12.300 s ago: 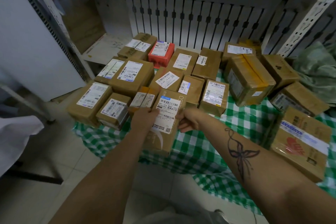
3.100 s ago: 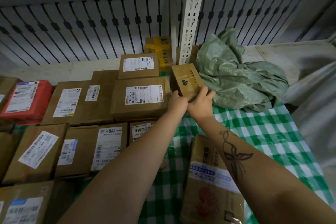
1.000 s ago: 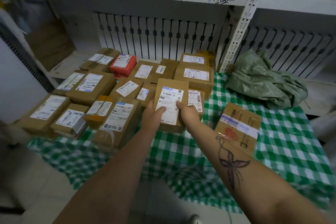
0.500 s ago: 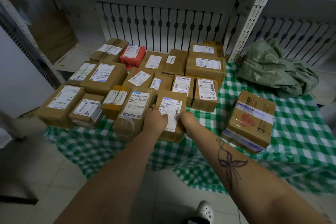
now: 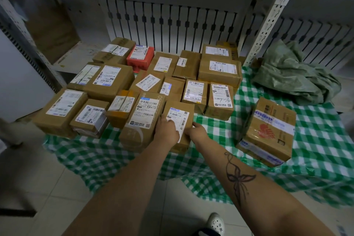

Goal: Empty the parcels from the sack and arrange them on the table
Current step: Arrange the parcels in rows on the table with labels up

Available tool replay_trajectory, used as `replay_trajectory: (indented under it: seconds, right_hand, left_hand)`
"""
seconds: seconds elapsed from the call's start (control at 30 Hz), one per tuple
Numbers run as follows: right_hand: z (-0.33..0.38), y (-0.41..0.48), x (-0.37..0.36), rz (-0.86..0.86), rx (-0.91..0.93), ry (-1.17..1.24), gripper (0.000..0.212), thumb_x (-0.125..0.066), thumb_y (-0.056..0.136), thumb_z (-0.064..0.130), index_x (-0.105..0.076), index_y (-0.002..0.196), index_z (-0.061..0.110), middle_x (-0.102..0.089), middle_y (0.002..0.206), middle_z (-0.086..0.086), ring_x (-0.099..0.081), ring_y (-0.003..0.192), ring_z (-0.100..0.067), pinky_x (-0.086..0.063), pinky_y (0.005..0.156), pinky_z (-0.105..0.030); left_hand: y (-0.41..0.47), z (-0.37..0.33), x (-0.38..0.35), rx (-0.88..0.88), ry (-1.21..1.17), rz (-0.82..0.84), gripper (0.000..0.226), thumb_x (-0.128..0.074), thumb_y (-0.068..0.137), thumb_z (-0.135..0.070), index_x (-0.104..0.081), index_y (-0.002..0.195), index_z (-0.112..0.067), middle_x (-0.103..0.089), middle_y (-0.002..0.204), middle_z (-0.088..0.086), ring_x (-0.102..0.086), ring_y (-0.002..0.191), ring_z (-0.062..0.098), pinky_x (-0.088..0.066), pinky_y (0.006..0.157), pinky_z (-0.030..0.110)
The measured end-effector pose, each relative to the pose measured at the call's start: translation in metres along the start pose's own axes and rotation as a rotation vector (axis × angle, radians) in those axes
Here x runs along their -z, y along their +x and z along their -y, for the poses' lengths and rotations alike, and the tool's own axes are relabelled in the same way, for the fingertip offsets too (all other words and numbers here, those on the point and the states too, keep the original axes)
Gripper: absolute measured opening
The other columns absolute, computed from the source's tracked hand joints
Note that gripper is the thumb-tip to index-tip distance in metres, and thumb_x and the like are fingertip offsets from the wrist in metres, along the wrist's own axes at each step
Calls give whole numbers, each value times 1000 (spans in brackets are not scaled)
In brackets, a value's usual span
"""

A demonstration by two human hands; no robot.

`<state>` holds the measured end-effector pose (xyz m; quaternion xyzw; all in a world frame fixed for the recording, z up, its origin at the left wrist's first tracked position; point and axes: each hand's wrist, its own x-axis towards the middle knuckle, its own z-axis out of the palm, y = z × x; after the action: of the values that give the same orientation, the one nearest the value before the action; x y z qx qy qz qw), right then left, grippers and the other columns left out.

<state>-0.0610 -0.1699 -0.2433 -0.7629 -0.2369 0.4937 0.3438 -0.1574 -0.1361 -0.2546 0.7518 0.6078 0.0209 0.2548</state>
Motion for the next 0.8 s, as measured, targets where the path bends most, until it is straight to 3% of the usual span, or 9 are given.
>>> replay_trajectory:
  seconds: [0.17, 0.33, 0.47, 0.6, 0.73, 0.8]
  right_hand:
    - [3, 4, 5, -4, -4, -21, 40, -44, 93, 2, -50, 132, 6, -58, 131, -15, -58, 115, -31, -49, 97, -38]
    - [8, -1, 10, -32, -16, -8, 44, -44, 95, 3, -42, 138, 4, -54, 134, -15, -55, 117, -30, -47, 90, -34]
    - [14, -5, 10, -31, -34, 41, 39, -45, 93, 5, -51, 132, 9, -59, 129, -14, -51, 91, -22, -41, 59, -24]
    - [18, -13, 21, -39, -47, 87, 36, -48, 92, 2, -54, 127, 8, -61, 122, -15, -53, 93, -22, -43, 75, -30]
    - [20, -18, 33, -38, -33, 169, 32, -49, 89, -2, -58, 119, 3, -59, 97, -14, -54, 86, -23, -41, 60, -26]
    - [21, -18, 40, -43, -21, 195, 34, -49, 89, -3, -56, 121, 4, -59, 98, -13, -55, 81, -22, -38, 55, -24]
  left_hand:
    - [1, -7, -1, -64, 32, -26, 45, -51, 93, -24, -43, 136, -11, -11, 155, 14, -6, 145, 32, -13, 118, 40]
    - [-1, -14, 2, -81, 24, -25, 49, -50, 94, -25, -38, 141, -18, -15, 154, 11, -11, 143, 30, -17, 117, 41]
    - [-3, -21, 4, -88, 33, 2, 51, -48, 94, -28, -36, 142, -21, -17, 154, 8, -10, 143, 28, -19, 116, 42]
    - [-6, -31, 7, -130, 14, -4, 51, -47, 95, -27, -36, 143, -17, -21, 153, 11, -13, 143, 28, -18, 115, 40]
    - [-8, -44, 10, -166, -33, -56, 45, -48, 94, -21, -42, 138, -13, -31, 148, 11, -21, 141, 27, -22, 114, 38]
    - [-9, -52, 10, -170, -79, -81, 44, -49, 93, -17, -44, 137, -11, -37, 145, 10, -29, 137, 26, -28, 111, 37]
